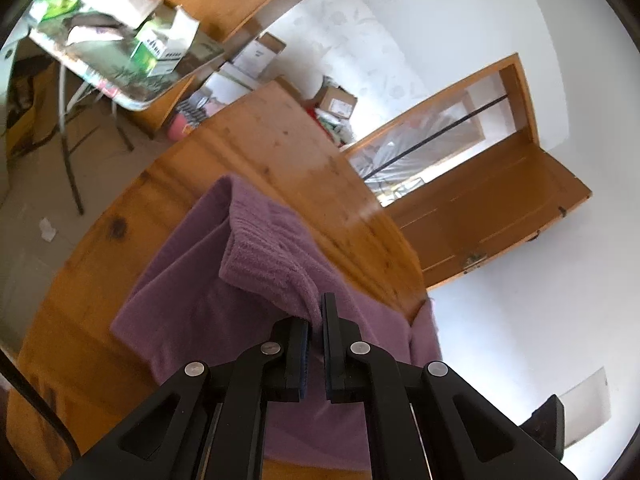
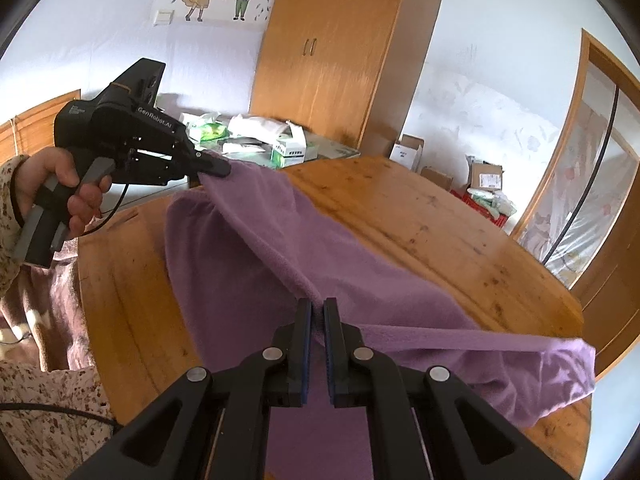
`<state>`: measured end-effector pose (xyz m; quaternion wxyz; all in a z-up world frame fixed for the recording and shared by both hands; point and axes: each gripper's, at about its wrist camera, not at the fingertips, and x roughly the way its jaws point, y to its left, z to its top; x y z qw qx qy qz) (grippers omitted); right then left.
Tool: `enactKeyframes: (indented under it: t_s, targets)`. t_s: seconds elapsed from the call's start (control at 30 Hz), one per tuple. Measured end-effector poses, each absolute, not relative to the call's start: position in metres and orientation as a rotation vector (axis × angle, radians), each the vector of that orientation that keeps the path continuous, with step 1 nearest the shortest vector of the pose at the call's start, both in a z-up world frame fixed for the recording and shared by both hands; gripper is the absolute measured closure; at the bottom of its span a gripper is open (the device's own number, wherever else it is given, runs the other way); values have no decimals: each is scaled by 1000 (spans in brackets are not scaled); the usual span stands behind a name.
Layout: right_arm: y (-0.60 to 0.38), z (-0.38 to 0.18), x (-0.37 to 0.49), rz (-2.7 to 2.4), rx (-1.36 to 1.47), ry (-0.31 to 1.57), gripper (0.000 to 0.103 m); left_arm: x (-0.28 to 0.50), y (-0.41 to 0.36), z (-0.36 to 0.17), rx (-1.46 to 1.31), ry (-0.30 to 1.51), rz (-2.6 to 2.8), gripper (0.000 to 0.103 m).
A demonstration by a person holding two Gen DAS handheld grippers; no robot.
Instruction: Fold clothes
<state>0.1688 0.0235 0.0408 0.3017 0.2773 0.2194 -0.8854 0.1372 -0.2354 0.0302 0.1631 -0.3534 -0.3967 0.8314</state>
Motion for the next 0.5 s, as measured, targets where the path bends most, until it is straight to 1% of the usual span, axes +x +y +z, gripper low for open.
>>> enactKeyframes:
  t_s: [0.1,0.17,0.33,0.5]
  targets:
    - [22,33,174,-2331,755,589,97,142,-236,21,-1034,-1131,2379,97]
    - [20,28,176,-2312,768,602,101,145,-237,16,-1043,-1141,2381,97]
    - [14,16,178,-2288,796,634,101,147,-237,11,-1063,-1136,2392,98]
    - [16,9,177,-2274,830,600,101,148,-238,1,-1097,-1153,2398,97]
